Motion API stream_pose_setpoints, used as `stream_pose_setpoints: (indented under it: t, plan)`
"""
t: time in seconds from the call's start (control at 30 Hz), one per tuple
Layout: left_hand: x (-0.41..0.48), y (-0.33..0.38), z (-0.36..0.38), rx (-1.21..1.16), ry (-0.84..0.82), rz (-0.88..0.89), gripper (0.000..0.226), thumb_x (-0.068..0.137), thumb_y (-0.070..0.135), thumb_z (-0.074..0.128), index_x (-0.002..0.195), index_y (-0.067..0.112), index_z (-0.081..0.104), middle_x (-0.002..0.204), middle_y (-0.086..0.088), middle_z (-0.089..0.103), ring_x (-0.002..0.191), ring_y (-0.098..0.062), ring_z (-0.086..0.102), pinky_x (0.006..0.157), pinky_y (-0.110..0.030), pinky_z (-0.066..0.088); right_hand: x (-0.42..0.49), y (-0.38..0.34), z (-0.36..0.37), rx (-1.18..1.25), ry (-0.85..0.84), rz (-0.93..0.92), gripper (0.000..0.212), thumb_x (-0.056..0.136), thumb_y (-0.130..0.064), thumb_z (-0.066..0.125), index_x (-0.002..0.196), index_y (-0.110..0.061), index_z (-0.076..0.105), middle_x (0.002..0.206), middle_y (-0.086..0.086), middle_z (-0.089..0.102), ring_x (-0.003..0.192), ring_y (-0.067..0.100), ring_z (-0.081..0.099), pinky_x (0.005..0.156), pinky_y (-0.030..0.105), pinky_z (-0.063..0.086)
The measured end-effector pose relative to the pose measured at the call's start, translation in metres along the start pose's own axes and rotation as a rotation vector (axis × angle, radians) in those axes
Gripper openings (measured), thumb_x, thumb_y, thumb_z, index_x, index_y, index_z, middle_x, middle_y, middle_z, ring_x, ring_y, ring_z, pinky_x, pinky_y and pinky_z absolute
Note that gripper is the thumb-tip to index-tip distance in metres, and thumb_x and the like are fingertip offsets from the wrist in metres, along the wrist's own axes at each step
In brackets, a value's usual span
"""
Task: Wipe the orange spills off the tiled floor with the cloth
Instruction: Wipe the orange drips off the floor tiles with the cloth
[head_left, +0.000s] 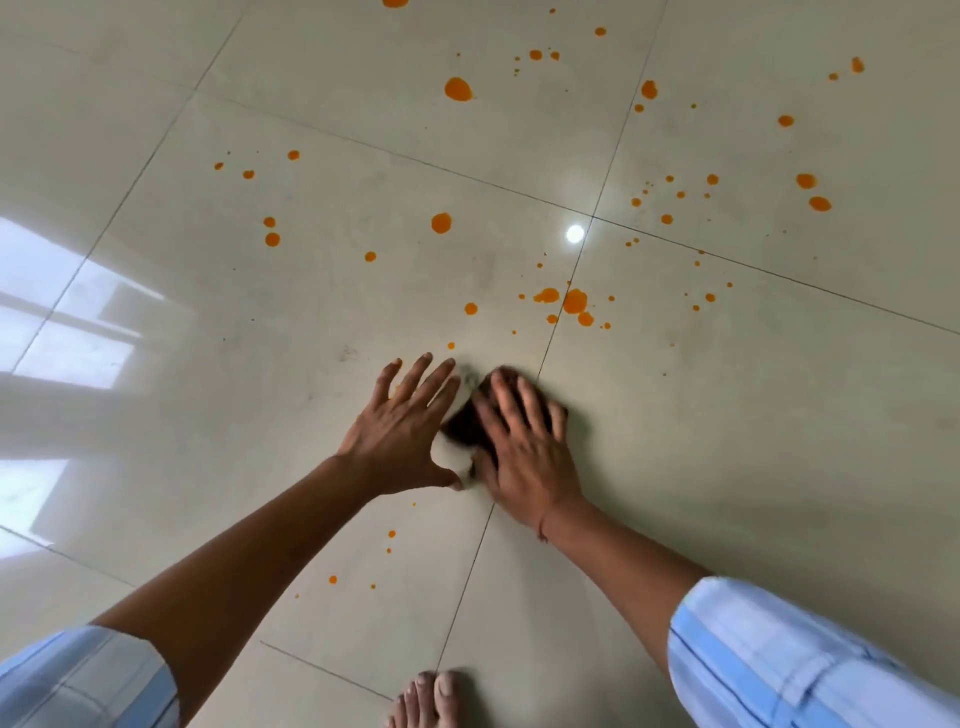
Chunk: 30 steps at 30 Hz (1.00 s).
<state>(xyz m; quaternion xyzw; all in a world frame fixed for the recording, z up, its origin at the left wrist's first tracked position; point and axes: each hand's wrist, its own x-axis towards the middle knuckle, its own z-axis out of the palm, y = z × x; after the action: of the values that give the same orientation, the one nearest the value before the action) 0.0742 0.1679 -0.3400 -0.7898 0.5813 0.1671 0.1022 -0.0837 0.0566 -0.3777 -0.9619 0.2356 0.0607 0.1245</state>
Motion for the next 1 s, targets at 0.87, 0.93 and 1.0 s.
stream_pose_setpoints:
  t: [0.87,0.93,1.0]
  plan:
    - [-0.181,-0.053,0.071,-0.374,0.087,-0.645,0.055,0.100,0.035,0.035,0.152,0.019,0.023,0.161,-0.002,0.018,0.148,-0.027,0.012,0.117,-0.051,0.007,-0.027,-0.060,0.025,-0.132,-0.084,-0.730,0.069,0.080,-0.049,0.047,0.145,-0.027,0.042,0.156,0.005,0.034,0.140,0.028,0.034,0.105,0.049,0.029]
    - [-0.197,-0.054,0.078,-0.384,0.085,-0.703,0.055,0.100,0.033,0.035,0.152,0.020,0.022,0.161,-0.002,0.016,0.148,-0.027,0.011,0.117,-0.050,0.008,-0.006,-0.087,0.026,-0.123,-0.086,-0.506,0.069,0.081,-0.049,0.046,0.146,-0.027,0.040,0.157,0.006,0.032,0.141,0.029,0.031,0.106,0.051,0.028]
    - [-0.215,-0.055,0.088,-0.408,0.084,-0.777,0.055,0.100,0.032,0.036,0.152,0.020,0.021,0.162,-0.003,0.014,0.148,-0.026,0.011,0.117,-0.049,0.008,-0.002,-0.142,0.034,-0.046,-0.092,-0.404,0.069,0.081,-0.048,0.045,0.146,-0.024,0.041,0.156,0.008,0.033,0.140,0.031,0.031,0.107,0.052,0.022]
